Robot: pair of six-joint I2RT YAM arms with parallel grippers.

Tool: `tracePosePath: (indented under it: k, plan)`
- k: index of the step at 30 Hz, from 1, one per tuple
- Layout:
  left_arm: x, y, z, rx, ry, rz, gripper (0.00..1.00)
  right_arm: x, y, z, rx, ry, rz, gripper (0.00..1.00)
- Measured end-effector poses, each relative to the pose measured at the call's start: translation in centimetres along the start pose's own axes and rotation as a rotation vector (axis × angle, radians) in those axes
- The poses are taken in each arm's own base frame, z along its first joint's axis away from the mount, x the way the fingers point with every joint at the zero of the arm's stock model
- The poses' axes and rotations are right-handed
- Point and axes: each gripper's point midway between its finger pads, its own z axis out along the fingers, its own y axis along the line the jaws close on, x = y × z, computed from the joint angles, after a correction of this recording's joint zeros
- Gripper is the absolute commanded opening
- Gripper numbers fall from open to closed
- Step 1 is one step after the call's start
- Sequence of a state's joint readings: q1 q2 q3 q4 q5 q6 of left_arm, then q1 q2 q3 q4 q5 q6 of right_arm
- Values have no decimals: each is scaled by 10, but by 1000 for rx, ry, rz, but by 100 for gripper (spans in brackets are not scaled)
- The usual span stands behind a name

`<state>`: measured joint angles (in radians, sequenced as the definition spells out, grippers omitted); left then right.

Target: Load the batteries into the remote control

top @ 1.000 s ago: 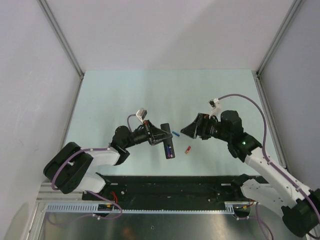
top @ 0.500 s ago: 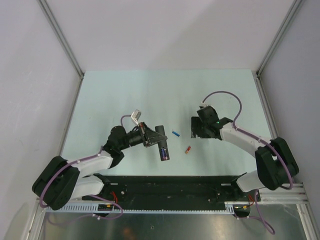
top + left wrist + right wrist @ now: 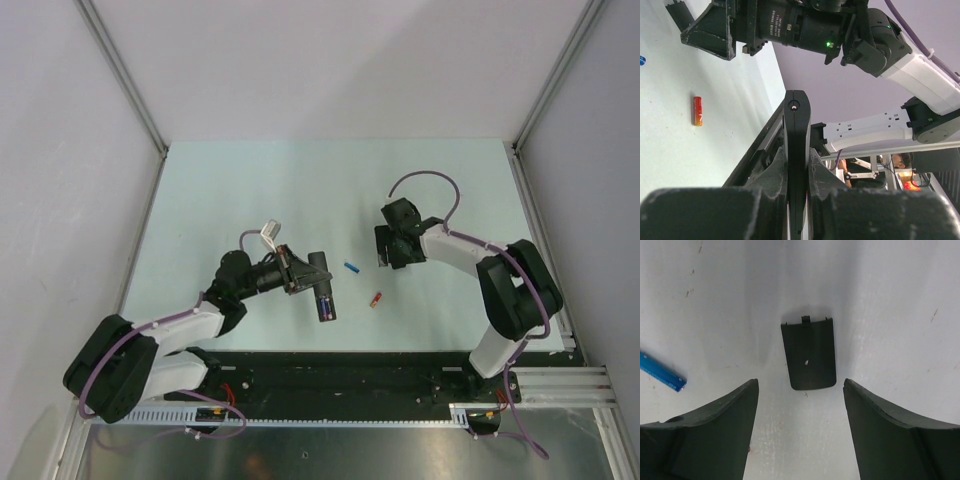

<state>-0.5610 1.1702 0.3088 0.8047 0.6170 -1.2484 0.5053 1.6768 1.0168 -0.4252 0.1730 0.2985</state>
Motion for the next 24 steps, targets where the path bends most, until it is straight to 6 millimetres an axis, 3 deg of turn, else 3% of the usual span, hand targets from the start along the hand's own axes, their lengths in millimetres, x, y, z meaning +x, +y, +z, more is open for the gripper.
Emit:
tracePosePath:
  k: [13, 24]
  plan:
    - [-7, 0, -4, 2, -11, 2, 0, 1, -5, 17, -16, 55, -18, 61]
    - [-7, 0, -4, 2, -11, 2, 0, 1, -4, 18, -44, 75, -28, 39]
